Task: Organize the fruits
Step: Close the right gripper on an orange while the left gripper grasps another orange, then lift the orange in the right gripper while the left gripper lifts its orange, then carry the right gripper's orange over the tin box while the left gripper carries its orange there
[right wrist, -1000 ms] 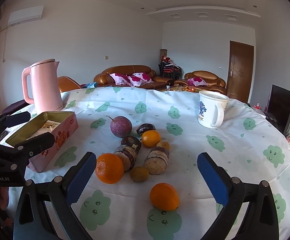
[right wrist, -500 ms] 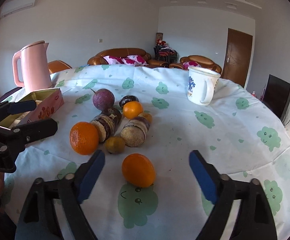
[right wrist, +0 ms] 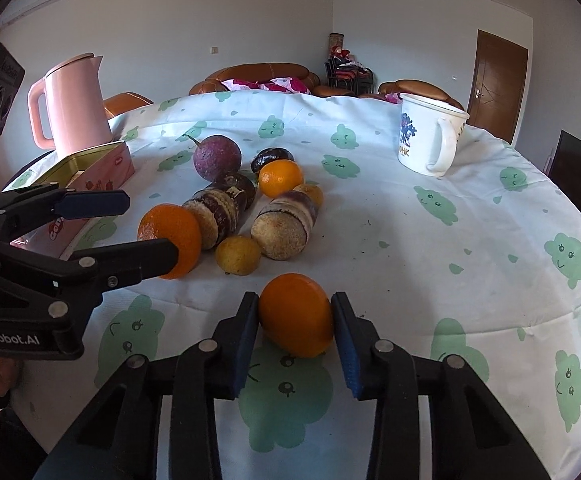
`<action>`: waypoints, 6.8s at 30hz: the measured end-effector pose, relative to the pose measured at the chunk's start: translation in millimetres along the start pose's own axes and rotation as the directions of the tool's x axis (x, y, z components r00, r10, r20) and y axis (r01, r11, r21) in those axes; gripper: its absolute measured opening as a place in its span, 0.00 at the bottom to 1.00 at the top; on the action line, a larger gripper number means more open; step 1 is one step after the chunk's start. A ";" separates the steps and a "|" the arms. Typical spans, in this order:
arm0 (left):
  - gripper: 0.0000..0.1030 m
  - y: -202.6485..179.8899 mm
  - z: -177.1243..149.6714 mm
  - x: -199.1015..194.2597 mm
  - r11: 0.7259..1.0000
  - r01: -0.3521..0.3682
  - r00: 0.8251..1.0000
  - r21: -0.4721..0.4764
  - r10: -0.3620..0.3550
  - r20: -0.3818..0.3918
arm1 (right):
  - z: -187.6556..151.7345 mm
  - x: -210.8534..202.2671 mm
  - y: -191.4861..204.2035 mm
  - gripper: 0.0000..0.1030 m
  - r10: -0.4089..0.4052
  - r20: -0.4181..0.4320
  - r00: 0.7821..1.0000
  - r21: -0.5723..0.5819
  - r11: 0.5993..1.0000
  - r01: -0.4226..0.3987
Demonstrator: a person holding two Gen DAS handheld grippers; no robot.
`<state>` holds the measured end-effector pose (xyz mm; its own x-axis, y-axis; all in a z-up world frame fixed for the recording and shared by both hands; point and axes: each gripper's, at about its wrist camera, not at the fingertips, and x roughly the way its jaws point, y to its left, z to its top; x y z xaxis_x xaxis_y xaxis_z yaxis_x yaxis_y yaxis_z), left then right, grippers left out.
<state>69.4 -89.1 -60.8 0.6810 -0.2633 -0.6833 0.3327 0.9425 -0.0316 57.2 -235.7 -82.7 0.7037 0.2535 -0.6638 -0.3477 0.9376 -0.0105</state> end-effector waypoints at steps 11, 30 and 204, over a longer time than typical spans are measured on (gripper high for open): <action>0.49 4.7 0.0 15.7 0.998 0.054 0.996 -0.032 -0.056 -0.070 | 0.6 -0.2 1.1 0.38 0.020 0.006 1.000 -0.007 1.000 -0.020; 0.48 2.9 0.6 -1.4 1.000 0.026 0.999 -0.011 -0.025 0.024 | -3.4 -12.4 6.7 0.37 0.035 0.087 0.996 -0.048 0.998 -0.030; 0.48 171.9 -44.0 -94.1 0.845 -0.399 0.870 -0.356 0.472 0.146 | 112.1 15.6 184.1 0.38 0.397 0.235 0.887 -0.340 0.889 -0.307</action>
<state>33.8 106.8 -34.1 0.8444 0.1855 -0.5026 -0.2223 0.9749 -0.0138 73.6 -32.4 -11.2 0.6321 0.6527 -0.4176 -0.7360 0.6744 -0.0599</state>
